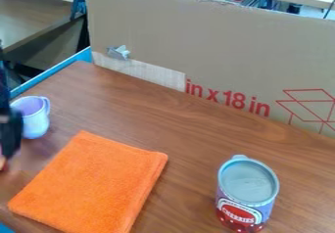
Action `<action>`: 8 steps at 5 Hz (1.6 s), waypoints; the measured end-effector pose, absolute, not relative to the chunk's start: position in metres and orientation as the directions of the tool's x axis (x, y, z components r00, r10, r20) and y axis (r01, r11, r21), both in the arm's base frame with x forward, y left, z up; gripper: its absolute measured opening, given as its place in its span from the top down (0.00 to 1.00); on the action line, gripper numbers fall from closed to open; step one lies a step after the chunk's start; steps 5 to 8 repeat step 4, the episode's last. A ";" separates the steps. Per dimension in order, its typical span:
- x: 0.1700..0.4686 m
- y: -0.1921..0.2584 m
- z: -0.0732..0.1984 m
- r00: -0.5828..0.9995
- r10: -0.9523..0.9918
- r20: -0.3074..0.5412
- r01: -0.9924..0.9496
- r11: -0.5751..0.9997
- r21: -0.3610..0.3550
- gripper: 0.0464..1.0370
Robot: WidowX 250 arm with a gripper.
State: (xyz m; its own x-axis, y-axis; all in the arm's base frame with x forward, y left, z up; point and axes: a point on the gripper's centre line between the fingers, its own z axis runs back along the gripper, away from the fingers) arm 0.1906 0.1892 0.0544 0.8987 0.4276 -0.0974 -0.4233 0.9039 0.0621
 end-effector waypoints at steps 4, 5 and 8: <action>0.191 0.107 0.114 0.978 0.206 -0.039 -0.206 0.979 -0.004 0.04; 0.191 0.107 0.114 0.978 0.206 -0.039 -0.206 0.979 -0.004 0.04; 0.191 0.107 0.114 0.978 0.206 -0.039 -0.206 0.979 -0.004 0.04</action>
